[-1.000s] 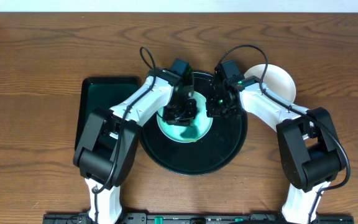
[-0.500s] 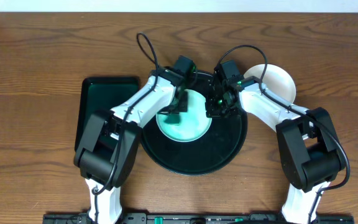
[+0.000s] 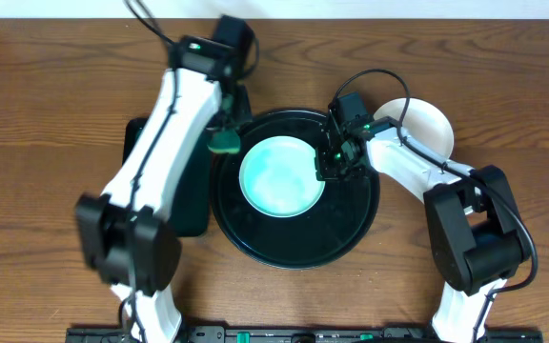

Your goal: Clean dirty plates on tray and stack at the side

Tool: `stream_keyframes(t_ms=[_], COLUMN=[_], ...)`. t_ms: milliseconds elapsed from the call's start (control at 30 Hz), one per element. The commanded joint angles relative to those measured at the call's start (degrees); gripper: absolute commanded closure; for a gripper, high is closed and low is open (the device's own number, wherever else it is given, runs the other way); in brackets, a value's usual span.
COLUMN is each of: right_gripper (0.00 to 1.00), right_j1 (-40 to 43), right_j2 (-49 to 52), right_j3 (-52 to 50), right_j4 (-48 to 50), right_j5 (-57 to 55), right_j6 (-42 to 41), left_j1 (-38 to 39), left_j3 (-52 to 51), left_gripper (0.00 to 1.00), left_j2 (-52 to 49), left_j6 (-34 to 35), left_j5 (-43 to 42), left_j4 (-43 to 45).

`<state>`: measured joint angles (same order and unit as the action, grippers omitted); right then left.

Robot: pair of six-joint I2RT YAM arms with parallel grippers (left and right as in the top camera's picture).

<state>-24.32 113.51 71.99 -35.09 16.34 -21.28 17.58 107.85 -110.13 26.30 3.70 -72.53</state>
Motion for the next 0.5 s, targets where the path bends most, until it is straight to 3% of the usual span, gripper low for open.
stream_keyframes(t_ms=[0, 133, 467], right_gripper=[0.99, 0.99, 0.99], right_j1=[-0.9, -3.0, -17.4], right_j2=[-4.9, -10.2, -23.6], right_j3=[-0.3, -0.3, -0.3], right_j4=[-1.8, -3.4, -5.9], right_j5=[-7.7, -17.2, -61.2], right_j6=[0.8, 2.3, 7.3], left_j1=[-3.7, -8.5, -16.0], left_j3=[2.0, 1.9, -0.6], left_gripper=[0.92, 0.93, 0.93], left_j2=[5.3, 6.0, 5.5], left_j6=[-1.7, -3.2, -3.5], left_j5=[-0.7, -0.6, -0.2], left_j4=[-0.9, -0.9, -1.0])
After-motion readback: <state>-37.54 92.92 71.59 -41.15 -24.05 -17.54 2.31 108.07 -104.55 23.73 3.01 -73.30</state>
